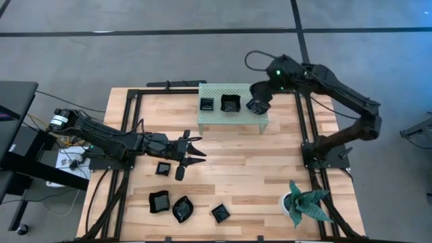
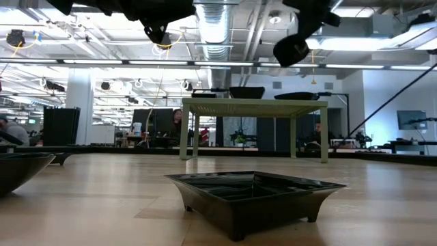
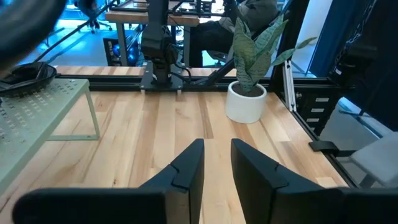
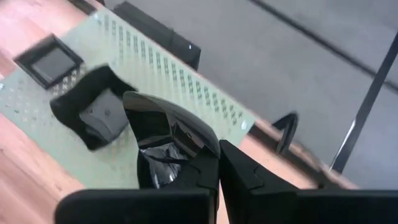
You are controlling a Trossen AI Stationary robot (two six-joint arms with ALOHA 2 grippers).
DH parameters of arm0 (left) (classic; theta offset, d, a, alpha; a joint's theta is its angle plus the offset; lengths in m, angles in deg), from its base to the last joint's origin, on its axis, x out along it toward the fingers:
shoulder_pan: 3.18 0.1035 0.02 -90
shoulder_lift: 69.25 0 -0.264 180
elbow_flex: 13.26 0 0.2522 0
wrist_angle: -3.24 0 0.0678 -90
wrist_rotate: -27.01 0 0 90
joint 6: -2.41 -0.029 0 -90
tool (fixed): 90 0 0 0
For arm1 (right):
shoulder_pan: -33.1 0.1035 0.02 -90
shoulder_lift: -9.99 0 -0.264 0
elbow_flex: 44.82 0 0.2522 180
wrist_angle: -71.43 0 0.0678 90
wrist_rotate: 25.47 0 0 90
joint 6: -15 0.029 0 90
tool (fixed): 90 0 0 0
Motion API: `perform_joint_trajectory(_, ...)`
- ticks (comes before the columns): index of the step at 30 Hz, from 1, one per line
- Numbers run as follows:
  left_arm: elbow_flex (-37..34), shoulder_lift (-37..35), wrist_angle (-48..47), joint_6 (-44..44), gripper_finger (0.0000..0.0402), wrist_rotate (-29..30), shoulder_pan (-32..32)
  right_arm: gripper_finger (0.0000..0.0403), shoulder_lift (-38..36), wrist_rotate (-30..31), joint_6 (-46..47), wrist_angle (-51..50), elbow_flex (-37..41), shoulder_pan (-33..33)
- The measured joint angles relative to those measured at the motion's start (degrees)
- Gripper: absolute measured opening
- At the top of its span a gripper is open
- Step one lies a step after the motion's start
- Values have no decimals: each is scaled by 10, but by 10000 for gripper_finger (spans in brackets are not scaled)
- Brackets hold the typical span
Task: Pick & Place Mini shaped plates
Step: Stack the leaf shaped plate on top of the other leaf shaped plate on the shelf
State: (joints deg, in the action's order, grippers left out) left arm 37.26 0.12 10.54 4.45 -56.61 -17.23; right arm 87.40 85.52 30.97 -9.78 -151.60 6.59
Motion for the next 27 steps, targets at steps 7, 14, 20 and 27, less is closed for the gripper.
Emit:
perform_joint_trajectory(7, 0, 0, 0, 0, 81, 0, 0, 4, -59, -49, 64, 12, 145, 4)
perform_joint_trajectory(14, 0, 0, 1, -2, 81, 0, 0, 3, -153, -138, 66, 104, 174, -57)
perform_joint_trajectory(20, 0, 0, 13, -2, 81, 0, 0, 3, -211, -135, 138, 102, 220, -112)
perform_joint_trajectory(27, 0, 0, 22, -3, 81, 0, 0, 4, -234, -198, 181, 234, 372, -120)
